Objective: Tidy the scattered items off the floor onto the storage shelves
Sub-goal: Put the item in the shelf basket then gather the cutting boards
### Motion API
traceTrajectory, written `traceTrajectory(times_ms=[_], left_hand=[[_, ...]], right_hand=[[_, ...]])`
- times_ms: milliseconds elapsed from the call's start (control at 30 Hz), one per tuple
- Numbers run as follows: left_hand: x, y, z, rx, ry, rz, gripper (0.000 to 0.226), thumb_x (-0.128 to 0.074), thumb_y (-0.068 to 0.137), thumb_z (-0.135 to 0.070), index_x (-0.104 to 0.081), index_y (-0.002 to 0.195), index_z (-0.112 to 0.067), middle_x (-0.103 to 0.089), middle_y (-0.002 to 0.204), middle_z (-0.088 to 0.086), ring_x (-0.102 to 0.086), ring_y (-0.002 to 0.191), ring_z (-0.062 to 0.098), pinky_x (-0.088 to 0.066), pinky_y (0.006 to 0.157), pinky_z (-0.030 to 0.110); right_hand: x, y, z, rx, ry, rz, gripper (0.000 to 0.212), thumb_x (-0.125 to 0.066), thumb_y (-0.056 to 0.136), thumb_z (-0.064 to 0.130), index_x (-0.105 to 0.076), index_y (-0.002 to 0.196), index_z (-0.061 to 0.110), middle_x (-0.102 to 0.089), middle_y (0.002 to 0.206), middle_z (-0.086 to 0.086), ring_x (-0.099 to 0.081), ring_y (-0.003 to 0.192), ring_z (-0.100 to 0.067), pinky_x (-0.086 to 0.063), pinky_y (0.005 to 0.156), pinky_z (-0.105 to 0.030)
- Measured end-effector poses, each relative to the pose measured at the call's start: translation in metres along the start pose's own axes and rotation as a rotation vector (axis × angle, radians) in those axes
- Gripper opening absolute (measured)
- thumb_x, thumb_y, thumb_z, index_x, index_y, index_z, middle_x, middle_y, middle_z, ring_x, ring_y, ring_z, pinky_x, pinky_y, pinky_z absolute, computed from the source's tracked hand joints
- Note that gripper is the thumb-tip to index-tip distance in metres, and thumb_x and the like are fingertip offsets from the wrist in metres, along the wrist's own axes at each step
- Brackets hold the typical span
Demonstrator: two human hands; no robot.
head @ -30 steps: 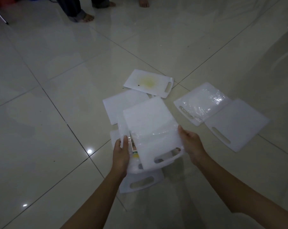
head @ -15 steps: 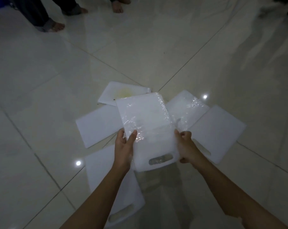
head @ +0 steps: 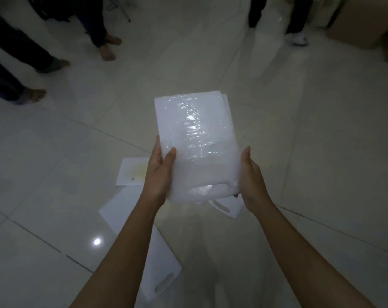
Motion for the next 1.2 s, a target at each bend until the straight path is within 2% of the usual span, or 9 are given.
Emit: traceTrajectory(times_ms=[67, 167, 333, 500, 700, 833, 1000, 1100, 1200], left_hand=[[-0.02, -0.019, -0.063, -0.068, 0.053, 0.098, 0.064, -0.054, 0.1, -0.022, -0.021, 0.152, -0.041, -0.042, 0.15, -0.011, -0.05, 0.13, 0.013, -0.045, 0.106, 0.04], [-0.05, -0.051, -0.158, -0.172, 0.149, 0.22, 0.069, -0.057, 0.096, -0.014, -0.028, 0.146, -0.051, -0.034, 0.153, -0.019, -0.04, 0.138, 0.009, -0.039, 0.111, 0.039], [-0.109, -0.126, -0.298, -0.21, 0.096, 0.345, 0.043, -0.056, 0.093, -0.002, -0.058, 0.127, -0.029, -0.058, 0.124, -0.017, -0.06, 0.1, -0.006, -0.048, 0.076, 0.011], [-0.172, -0.189, -0.393, -0.247, 0.045, 0.483, 0.041, -0.059, 0.096, -0.017, -0.049, 0.13, -0.036, -0.056, 0.13, -0.013, -0.06, 0.11, 0.002, -0.049, 0.079, 0.011], [-0.255, -0.25, -0.448, -0.285, 0.093, 0.705, 0.064, -0.058, 0.097, -0.027, -0.024, 0.151, -0.033, -0.047, 0.146, -0.009, -0.054, 0.125, 0.01, -0.047, 0.104, 0.037], [-0.319, -0.304, -0.466, -0.339, 0.057, 0.893, 0.059, -0.058, 0.097, -0.023, -0.032, 0.149, -0.036, -0.056, 0.137, -0.01, -0.059, 0.119, 0.011, -0.052, 0.096, 0.034], [-0.388, -0.375, -0.471, -0.317, 0.032, 1.069, 0.049, -0.059, 0.097, -0.022, -0.043, 0.142, -0.033, -0.063, 0.128, -0.008, -0.064, 0.11, 0.013, -0.054, 0.093, 0.038], [-0.435, -0.434, -0.479, -0.345, 0.022, 1.218, 0.05, -0.058, 0.097, -0.022, -0.042, 0.143, -0.036, -0.064, 0.125, -0.013, -0.063, 0.111, 0.01, -0.052, 0.095, 0.036], [-0.481, -0.487, -0.483, -0.316, 0.014, 1.332, 0.052, -0.059, 0.097, -0.023, -0.041, 0.143, -0.04, -0.064, 0.125, -0.015, -0.064, 0.11, 0.009, -0.053, 0.095, 0.035]], right_hand=[[0.019, -0.034, 0.049, -0.024, 0.082, -0.034, 0.066, -0.028, 0.096, 0.066, -0.066, 0.112, 0.015, -0.068, 0.092, -0.01, -0.059, 0.072, -0.02, -0.038, 0.05, -0.025], [0.056, -0.09, 0.122, -0.035, 0.196, -0.104, 0.062, -0.03, 0.096, 0.065, -0.069, 0.112, 0.019, -0.075, 0.098, -0.004, -0.066, 0.082, -0.018, -0.046, 0.064, -0.029], [0.124, -0.191, 0.238, 0.059, 0.327, -0.272, 0.054, -0.034, 0.103, 0.049, -0.07, 0.11, 0.01, -0.076, 0.095, 0.0, -0.07, 0.09, -0.019, -0.054, 0.083, -0.035], [0.191, -0.281, 0.31, 0.143, 0.377, -0.396, 0.045, -0.035, 0.106, 0.038, -0.066, 0.118, 0.008, -0.074, 0.106, -0.006, -0.069, 0.094, -0.021, -0.053, 0.089, -0.039], [0.272, -0.368, 0.351, 0.232, 0.338, -0.55, 0.048, -0.034, 0.102, 0.052, -0.061, 0.13, 0.023, -0.069, 0.119, 0.007, -0.064, 0.11, -0.013, -0.046, 0.104, -0.04], [0.333, -0.425, 0.353, 0.26, 0.291, -0.705, 0.058, -0.042, 0.092, 0.065, -0.056, 0.135, 0.028, -0.064, 0.128, 0.008, -0.06, 0.116, -0.013, -0.044, 0.107, -0.042], [0.398, -0.499, 0.352, 0.329, 0.305, -0.827, 0.027, -0.037, 0.104, 0.043, -0.062, 0.111, 0.036, -0.07, 0.101, 0.017, -0.066, 0.092, 0.0, -0.051, 0.081, -0.023], [0.444, -0.547, 0.343, 0.351, 0.318, -0.927, 0.036, -0.039, 0.102, 0.048, -0.061, 0.123, 0.029, -0.069, 0.117, 0.002, -0.065, 0.108, -0.017, -0.051, 0.098, -0.043], [0.484, -0.593, 0.338, 0.386, 0.306, -1.009, 0.037, -0.037, 0.104, 0.044, -0.06, 0.124, 0.022, -0.068, 0.116, -0.003, -0.066, 0.099, -0.02, -0.053, 0.09, -0.039]])
Point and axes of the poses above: each hand's wrist, its own y-axis towards the middle knuckle, its own x-axis out of the back of the hand, z = x × y, the point moved 5 cm from there along y, towards the middle knuckle
